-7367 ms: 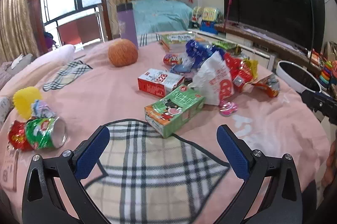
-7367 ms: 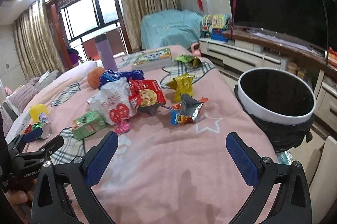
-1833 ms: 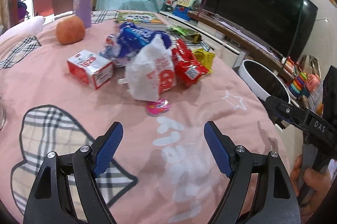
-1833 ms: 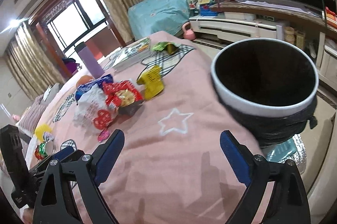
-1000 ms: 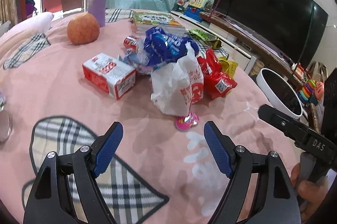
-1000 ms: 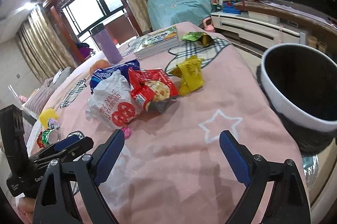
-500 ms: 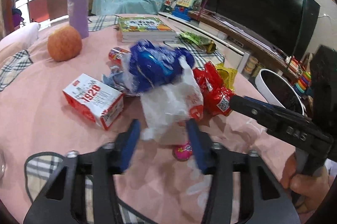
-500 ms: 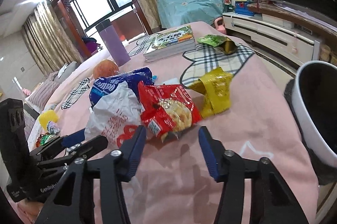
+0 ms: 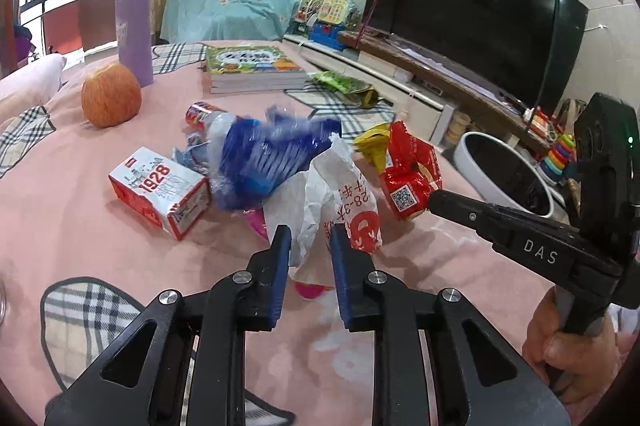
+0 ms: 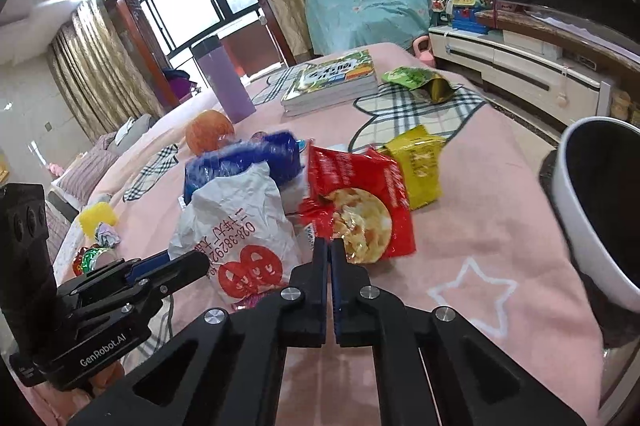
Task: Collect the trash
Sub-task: 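Grasp the white plastic bag with the left tool while the right grasps the red chip bag, then carry both bags over the trash bin and open both tools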
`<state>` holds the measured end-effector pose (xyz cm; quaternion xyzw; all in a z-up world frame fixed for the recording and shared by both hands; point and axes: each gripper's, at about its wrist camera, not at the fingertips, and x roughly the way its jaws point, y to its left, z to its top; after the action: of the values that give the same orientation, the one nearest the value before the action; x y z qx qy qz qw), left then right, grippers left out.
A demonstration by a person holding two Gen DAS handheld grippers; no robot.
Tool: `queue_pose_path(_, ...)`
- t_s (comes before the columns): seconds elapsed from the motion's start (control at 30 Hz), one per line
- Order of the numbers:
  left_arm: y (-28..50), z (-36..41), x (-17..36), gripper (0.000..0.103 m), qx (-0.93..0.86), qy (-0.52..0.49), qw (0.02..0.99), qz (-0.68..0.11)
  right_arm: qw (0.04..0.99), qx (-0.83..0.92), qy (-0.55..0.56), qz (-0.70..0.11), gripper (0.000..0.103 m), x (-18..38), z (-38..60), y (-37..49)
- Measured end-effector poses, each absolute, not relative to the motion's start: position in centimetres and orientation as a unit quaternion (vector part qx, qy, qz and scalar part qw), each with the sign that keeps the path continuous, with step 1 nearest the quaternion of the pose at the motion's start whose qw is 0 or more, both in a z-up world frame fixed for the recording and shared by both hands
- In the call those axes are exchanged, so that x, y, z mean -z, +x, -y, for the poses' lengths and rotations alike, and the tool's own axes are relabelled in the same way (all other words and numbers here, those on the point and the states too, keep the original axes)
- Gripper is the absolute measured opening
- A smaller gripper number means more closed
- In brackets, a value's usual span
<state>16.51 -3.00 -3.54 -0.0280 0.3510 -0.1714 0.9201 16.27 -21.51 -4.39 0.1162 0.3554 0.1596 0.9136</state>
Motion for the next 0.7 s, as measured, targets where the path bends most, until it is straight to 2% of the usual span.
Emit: queue_pose_path(0.7,14.3,11.0,1.8,0.019,0.237,0.000,0.911,-0.338,0.931,-0.082,0.159,-0.319,0.001,2.2,30.1,10.6)
